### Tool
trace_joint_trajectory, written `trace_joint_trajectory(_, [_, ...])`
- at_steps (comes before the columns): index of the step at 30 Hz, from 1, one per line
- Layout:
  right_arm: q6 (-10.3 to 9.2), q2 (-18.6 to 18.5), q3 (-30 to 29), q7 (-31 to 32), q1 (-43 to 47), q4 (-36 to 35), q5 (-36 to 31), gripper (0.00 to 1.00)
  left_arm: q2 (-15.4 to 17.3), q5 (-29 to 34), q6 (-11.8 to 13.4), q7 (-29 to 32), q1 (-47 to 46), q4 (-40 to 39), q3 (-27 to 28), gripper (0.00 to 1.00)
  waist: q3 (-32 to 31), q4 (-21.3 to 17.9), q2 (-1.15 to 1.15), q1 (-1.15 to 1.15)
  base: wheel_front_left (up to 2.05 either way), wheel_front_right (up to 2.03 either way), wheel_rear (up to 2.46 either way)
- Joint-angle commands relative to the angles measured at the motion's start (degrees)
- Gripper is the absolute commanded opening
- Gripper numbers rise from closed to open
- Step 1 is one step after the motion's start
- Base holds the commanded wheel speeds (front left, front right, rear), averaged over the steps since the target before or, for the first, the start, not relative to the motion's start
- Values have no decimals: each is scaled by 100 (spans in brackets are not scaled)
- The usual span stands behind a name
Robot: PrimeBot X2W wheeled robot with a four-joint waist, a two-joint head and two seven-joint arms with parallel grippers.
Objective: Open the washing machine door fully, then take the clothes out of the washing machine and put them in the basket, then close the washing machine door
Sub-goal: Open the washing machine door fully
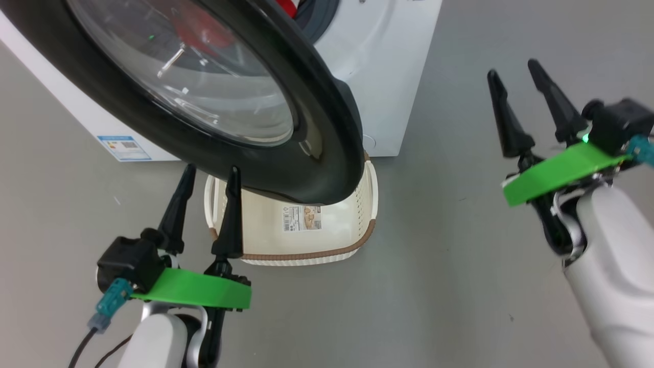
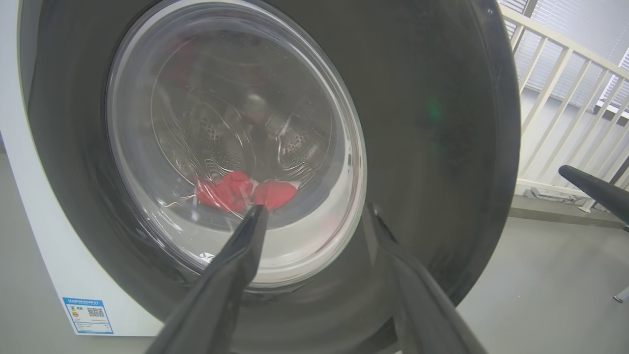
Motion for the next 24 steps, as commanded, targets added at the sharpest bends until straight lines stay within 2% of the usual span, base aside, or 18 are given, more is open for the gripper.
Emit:
trace_joint_trajectory(1, [36,112,-31,-56,177,-205,-210,100,103,84,31,-44,46,-178,200,100,-11,-31,0,0,0,0,0])
trace_joint_trajectory(7, [36,562,-740,-76,919,-1069,-1320,100,103,157,22,-44,96,-235,232,100,12,-91,0,0,0,0,0])
trace_joint_trajectory(12, [36,797,-1082,-77,1446,-1852,-1894,100,103,188,11,-44,68,-261,255,100,56,-101,0,0,0,0,0])
trace_joint_trajectory(15, [36,898,-1162,-78,1773,-2089,-1987,100,103,204,22,-44,74,-300,260,100,75,-100,0,0,0,0,0])
trace_joint_trajectory(24, [36,1007,-1130,-78,2295,-2082,-1853,100,103,268,29,-44,178,-389,346,100,101,-171,0,0,0,0,0])
